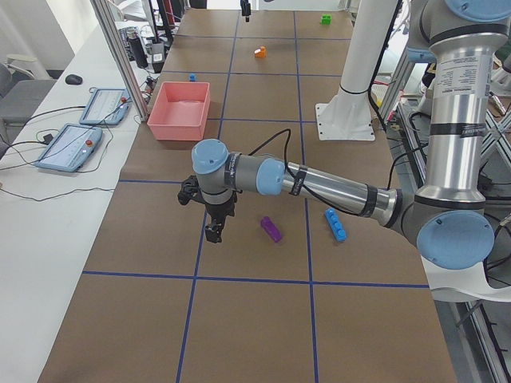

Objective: Put all blocks into box

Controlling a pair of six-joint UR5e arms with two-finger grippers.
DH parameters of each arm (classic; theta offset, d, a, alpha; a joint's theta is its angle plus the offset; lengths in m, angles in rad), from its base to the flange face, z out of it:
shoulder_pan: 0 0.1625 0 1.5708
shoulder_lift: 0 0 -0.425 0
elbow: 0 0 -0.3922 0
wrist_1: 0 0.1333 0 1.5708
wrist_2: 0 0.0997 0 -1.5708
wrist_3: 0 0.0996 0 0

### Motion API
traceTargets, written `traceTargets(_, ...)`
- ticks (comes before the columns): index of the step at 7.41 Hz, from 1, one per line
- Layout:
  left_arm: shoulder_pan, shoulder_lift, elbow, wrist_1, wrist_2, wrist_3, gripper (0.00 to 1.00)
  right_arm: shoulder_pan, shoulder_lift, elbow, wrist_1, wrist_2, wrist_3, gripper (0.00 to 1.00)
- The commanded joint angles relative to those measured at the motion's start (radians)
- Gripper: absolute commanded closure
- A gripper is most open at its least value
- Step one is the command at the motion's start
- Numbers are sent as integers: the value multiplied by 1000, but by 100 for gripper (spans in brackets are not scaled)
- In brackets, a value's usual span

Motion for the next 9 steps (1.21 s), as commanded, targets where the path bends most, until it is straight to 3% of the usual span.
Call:
traceTargets(1,4,26,-10,-38,-71,-3,0,-74,5,-16,24,-5,47,0)
traceTargets(3,16,26,-10,-57,-71,-8,0,-183,49,-16,27,-10,400,0)
traceTargets(4,27,26,-10,-57,-71,-9,0,-223,49,-16,27,-23,456,0)
traceTargets(7,109,12,-12,-73,-69,-75,0,-314,17,-28,24,-30,460,0)
traceTargets(9,184,17,-10,-214,-57,-243,0,-355,17,-65,25,-30,458,0)
